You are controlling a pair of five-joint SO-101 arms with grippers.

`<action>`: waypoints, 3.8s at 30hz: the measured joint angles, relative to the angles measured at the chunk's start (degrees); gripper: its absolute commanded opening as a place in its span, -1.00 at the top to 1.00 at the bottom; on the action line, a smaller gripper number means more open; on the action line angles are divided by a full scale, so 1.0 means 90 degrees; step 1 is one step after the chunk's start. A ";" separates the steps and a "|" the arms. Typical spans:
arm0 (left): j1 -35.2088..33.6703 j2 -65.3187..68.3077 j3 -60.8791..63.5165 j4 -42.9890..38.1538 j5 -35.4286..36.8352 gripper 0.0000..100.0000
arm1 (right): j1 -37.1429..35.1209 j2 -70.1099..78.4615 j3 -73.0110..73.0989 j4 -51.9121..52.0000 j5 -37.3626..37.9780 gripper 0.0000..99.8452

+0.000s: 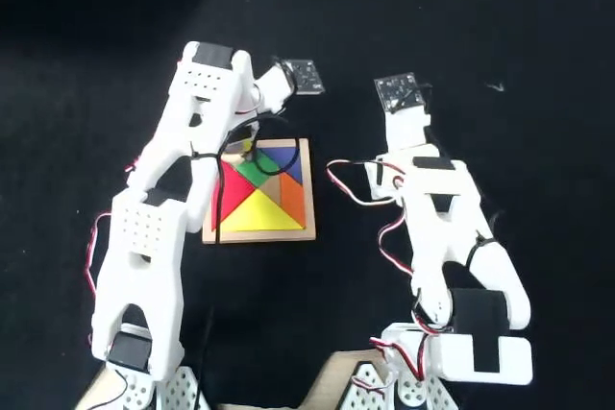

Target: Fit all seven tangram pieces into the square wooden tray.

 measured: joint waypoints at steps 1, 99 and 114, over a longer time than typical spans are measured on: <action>-0.0020 0.0000 0.0000 -0.0010 -0.0098 0.94 | 0.0000 0.0000 0.0000 0.0000 0.0000 0.98; 0.0068 -0.1485 0.0020 0.0840 0.1475 0.80 | -0.0039 0.0000 0.0000 0.0000 0.0000 0.98; -0.0606 -0.1641 0.1993 -0.1495 0.1827 0.80 | -0.0039 0.0000 0.0000 0.0000 0.0000 0.98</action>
